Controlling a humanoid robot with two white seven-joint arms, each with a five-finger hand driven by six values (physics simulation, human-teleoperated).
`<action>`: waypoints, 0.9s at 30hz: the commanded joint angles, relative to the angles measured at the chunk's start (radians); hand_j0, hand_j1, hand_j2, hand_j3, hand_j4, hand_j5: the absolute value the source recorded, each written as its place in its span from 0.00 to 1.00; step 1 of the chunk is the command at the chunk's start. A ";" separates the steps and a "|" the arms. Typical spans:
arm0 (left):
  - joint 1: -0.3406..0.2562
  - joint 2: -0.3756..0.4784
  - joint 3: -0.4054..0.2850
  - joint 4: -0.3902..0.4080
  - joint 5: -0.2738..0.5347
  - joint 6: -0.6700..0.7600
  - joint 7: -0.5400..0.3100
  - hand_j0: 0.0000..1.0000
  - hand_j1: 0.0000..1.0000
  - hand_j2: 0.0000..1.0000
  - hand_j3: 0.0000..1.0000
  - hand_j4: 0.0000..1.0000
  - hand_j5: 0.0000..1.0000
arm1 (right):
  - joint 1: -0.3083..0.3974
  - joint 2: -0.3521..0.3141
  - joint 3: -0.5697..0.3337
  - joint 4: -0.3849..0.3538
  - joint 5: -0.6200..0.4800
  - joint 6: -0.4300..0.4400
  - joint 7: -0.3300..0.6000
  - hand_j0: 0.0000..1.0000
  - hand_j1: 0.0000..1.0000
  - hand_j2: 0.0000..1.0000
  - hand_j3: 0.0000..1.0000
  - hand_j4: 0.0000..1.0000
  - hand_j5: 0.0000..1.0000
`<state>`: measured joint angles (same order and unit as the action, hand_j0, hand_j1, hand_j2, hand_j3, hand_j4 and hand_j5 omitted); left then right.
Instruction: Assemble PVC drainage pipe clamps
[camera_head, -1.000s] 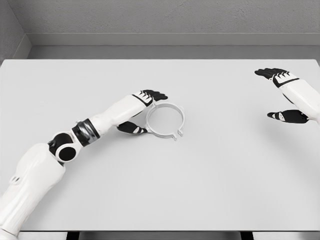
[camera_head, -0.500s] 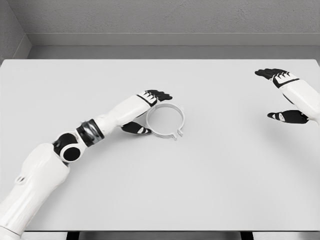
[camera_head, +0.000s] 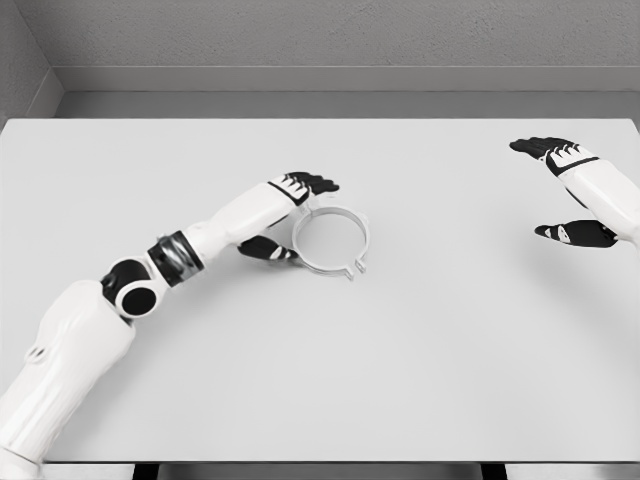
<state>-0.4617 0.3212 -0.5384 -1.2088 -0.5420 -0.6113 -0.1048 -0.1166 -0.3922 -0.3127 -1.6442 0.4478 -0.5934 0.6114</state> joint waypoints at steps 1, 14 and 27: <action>0.000 0.001 0.002 0.021 0.005 0.000 0.001 1.00 1.00 1.00 1.00 1.00 1.00 | 0.000 -0.001 0.000 0.000 -0.008 0.003 -0.001 1.00 1.00 1.00 1.00 1.00 1.00; 0.000 0.003 0.003 0.014 0.025 0.000 0.001 1.00 1.00 1.00 1.00 1.00 1.00 | 0.000 -0.001 0.000 0.000 -0.008 0.003 -0.001 1.00 1.00 1.00 1.00 1.00 1.00; 0.000 0.006 0.040 0.008 0.023 0.000 0.002 1.00 1.00 1.00 1.00 1.00 1.00 | 0.002 -0.001 0.000 -0.002 -0.008 0.003 -0.001 1.00 1.00 1.00 1.00 1.00 1.00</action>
<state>-0.4617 0.3257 -0.5053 -1.2037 -0.5246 -0.6113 -0.1034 -0.1166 -0.3921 -0.3127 -1.6451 0.4476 -0.5934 0.6114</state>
